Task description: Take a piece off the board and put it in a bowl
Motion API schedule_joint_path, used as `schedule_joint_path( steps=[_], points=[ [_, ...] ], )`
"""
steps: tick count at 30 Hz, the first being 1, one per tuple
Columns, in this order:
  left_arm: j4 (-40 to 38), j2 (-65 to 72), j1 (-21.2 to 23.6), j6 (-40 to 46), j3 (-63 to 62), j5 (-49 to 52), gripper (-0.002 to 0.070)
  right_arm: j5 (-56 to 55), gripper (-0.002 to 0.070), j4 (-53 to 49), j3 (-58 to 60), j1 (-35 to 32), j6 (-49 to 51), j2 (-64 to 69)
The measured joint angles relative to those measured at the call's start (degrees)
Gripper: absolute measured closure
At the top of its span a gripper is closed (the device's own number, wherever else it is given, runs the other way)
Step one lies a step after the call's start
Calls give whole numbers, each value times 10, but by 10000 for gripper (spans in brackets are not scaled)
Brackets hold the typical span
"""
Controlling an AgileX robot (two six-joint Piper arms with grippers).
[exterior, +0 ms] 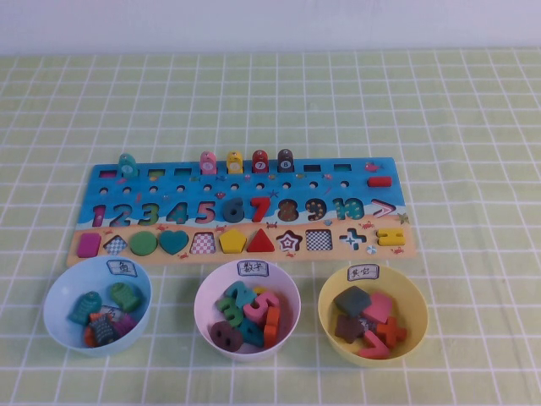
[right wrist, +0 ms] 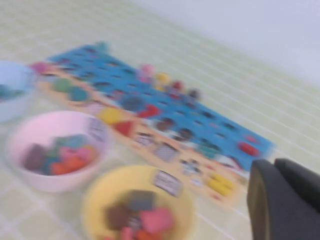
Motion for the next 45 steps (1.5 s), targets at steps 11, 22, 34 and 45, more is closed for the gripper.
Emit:
schedule_joint_path(
  steps=[11, 22, 34, 45],
  points=[
    [0, 0, 0, 0, 0, 0, 679, -12, 692, 0, 156, -253, 0, -250],
    [0, 0, 0, 0, 0, 0, 680, 3, 692, 74, 200, -330, 0, -284],
    [0, 0, 0, 0, 0, 0, 680, 47, 692, -4, 235, -330, 120, -284],
    [0, 0, 0, 0, 0, 0, 680, 83, 692, -52, 235, -330, 218, -285]
  ],
)
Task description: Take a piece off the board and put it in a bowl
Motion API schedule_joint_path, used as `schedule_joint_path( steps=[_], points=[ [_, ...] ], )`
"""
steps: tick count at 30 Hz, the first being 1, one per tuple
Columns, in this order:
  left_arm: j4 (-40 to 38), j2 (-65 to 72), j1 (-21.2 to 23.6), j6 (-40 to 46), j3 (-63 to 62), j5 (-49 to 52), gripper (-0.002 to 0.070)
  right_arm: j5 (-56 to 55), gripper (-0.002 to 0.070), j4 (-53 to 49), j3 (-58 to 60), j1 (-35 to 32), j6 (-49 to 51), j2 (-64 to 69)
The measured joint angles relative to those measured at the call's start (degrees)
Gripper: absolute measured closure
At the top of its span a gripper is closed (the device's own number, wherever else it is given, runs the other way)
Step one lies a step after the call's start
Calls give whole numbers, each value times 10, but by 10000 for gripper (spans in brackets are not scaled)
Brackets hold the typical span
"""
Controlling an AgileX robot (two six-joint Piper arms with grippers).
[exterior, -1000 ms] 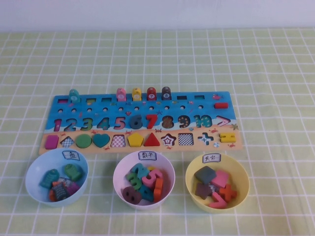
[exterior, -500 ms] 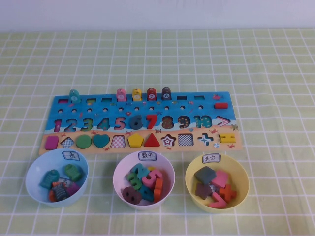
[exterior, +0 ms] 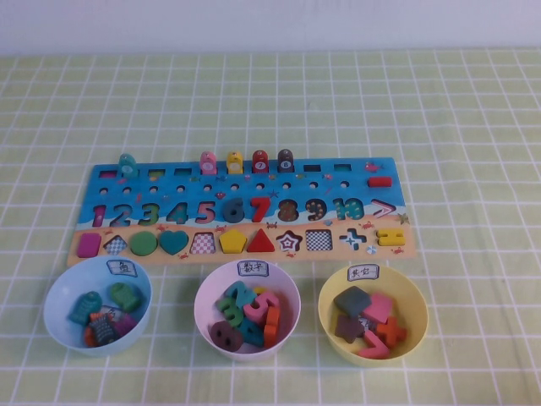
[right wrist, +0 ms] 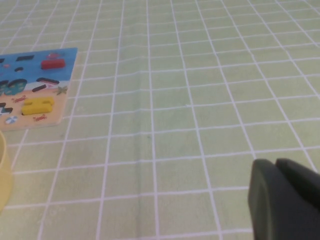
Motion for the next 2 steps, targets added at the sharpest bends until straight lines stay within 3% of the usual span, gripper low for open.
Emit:
schedule_joint_path(
  steps=[2],
  points=[
    [0, 0, 0, 0, 0, 0, 680, 0, 692, 0, 0, 0, 1, 0]
  ],
)
